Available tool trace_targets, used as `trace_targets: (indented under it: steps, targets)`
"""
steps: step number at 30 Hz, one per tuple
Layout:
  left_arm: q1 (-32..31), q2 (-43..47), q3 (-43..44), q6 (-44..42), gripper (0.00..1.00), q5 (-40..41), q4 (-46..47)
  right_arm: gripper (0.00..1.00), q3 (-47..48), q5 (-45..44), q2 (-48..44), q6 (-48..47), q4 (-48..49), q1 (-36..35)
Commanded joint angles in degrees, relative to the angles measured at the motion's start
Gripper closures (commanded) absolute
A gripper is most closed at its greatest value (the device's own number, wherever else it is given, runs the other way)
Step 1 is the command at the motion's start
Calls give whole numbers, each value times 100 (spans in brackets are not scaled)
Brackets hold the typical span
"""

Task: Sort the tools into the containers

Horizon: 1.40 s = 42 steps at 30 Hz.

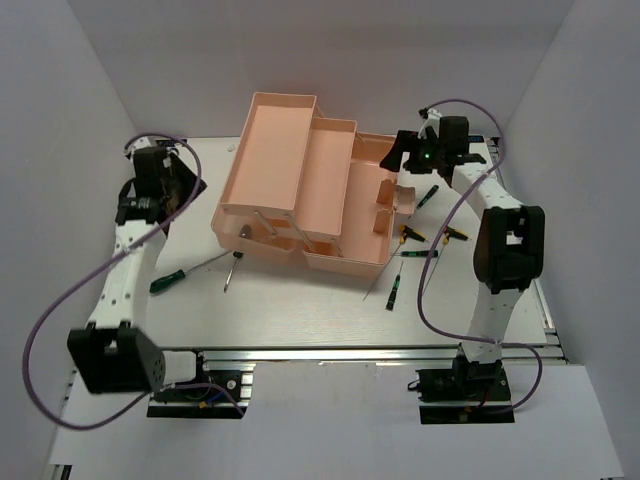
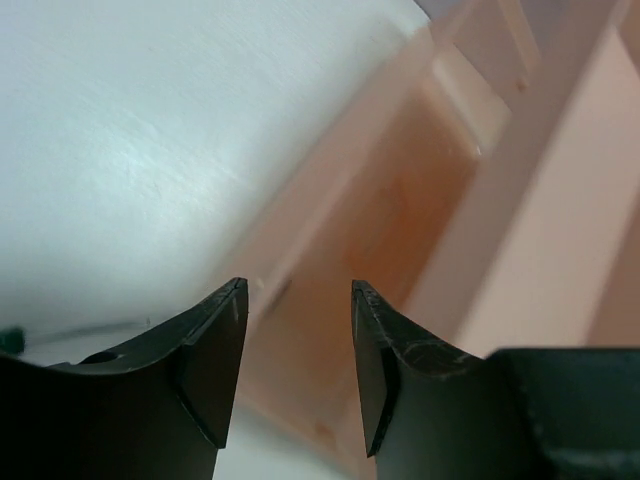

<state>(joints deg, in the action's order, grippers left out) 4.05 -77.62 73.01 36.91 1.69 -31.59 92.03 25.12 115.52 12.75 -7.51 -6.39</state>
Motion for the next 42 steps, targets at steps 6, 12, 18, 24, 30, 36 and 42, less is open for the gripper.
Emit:
trace_targets:
  steps: [6, 12, 18, 24, 30, 36, 42]
  targets:
    - [-2364, 1336, -1488, 1300, 49, 1992, -1893, 11, -255, 1202, -1462, -1739, 109, 199]
    - [-2532, 2146, -2379, 1600, 58, 1992, -1841, 11, -940, 1829, -1998, -2259, 144, 498]
    - [-2532, 2393, -2476, 1627, 47, 2467, -1929, 11, -1336, 2286, -2289, -2568, -22, 525]
    - [-2532, 2374, -2099, 1671, 46, 2705, -2088, 11, -1661, 2373, -2491, -2462, 83, 525]
    - [-2532, 2953, -1528, 1241, 44, 2792, -1789, 11, -1855, 2612, -2711, -2190, 373, 481]
    - [-2532, 3385, -1378, 967, 43, 2582, -1332, 12, -1882, 1900, -2702, -1697, 610, 428]
    - [-2532, 3438, -1131, 1608, 63, 2257, -2718, 13, -2030, 1909, -2868, -2066, 188, 271]
